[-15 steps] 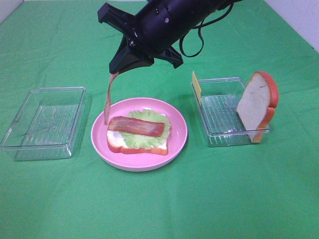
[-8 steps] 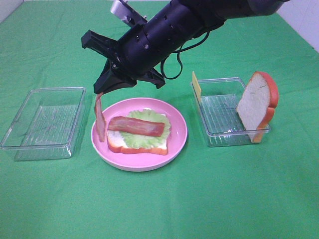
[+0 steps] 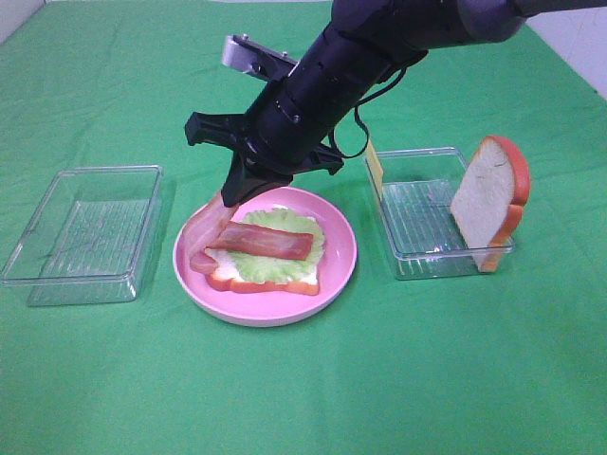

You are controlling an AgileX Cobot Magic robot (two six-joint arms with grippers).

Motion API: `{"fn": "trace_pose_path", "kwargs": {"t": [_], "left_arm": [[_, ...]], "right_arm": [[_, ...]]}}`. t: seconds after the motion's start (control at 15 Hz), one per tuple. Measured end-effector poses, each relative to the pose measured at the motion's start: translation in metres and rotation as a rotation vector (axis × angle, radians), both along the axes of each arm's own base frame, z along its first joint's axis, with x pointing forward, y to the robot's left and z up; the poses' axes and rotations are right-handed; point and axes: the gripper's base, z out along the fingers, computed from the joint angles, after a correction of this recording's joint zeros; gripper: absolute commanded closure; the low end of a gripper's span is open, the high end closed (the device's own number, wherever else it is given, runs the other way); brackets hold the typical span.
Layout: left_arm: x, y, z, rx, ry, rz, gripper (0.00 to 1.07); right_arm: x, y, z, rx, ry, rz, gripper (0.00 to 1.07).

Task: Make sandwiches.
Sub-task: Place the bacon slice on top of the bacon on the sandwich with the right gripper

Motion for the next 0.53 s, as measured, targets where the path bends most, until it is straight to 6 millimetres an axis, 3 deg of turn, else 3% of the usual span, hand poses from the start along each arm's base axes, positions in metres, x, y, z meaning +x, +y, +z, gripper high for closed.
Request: {"fn": "trace_pose_path", "kwargs": {"t": [0.53], "left_arm": [[0.0, 0.0, 0.0, 0.0, 0.0, 0.0, 0.1]], "right_arm": [[0.009, -0.023, -0.011, -0.275, -0.089, -0.031, 1.07]]}}
